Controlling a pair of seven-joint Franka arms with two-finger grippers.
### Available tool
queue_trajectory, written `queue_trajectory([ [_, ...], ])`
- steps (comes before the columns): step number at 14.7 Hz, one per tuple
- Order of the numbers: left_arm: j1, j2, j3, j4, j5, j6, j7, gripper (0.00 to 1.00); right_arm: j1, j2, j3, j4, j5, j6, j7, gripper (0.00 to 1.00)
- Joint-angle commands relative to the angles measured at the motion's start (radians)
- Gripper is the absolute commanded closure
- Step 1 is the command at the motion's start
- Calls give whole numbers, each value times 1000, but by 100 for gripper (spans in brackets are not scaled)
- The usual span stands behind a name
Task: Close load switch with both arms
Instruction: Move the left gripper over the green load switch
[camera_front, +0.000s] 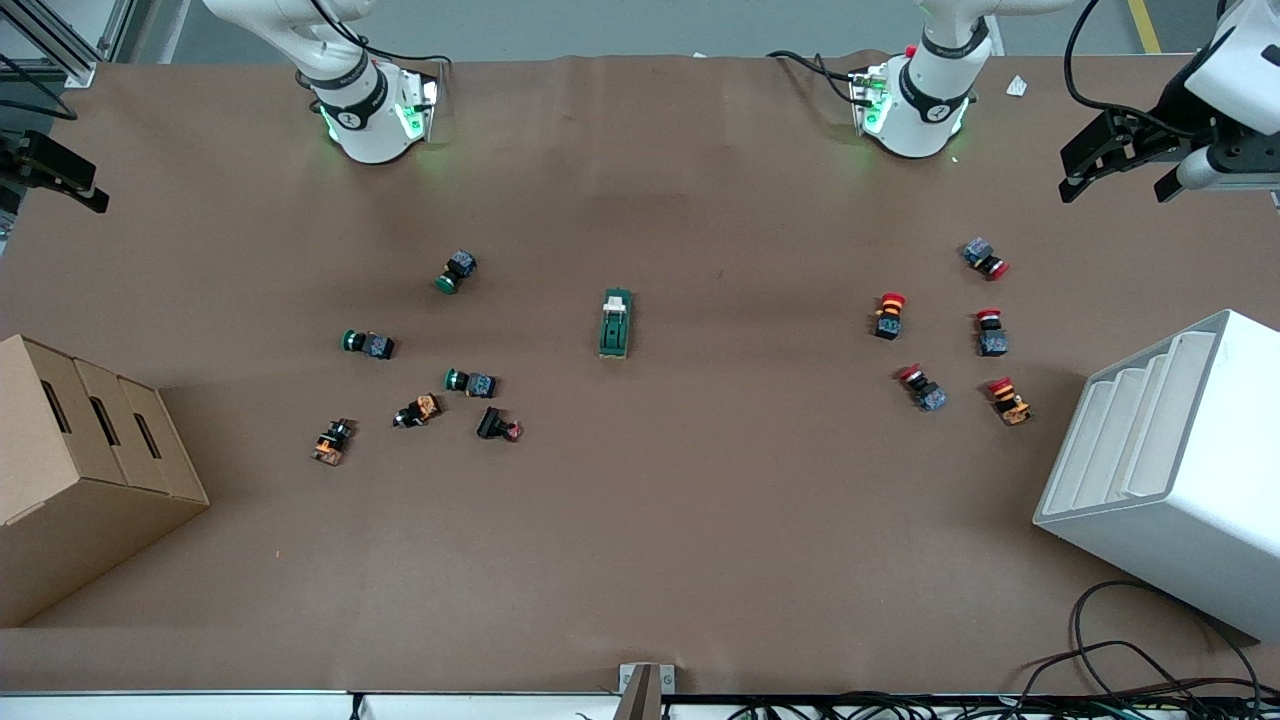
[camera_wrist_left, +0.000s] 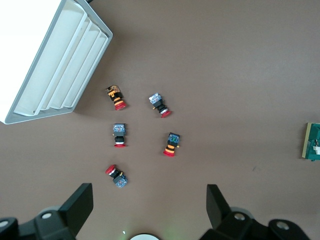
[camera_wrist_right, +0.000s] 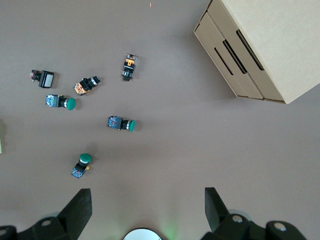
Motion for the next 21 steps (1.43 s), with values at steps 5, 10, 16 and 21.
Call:
queue_trajectory([
  [5,-10,47,-65,44,-1,-9,-12,0,2,-20,11,-21,-9,16,6,0],
  [10,-12,161,-315,42,5,126,-318,0,2,-20,11,-21,-9,13,6,0],
  [16,-206,369,-512,7,246,334,-864,0,2,-20,11,-21,-9,10,6,0],
  [21,-446,554,-512,4,483,443,-1271,0,1,-19,11,-10,-9,5,6,0],
])
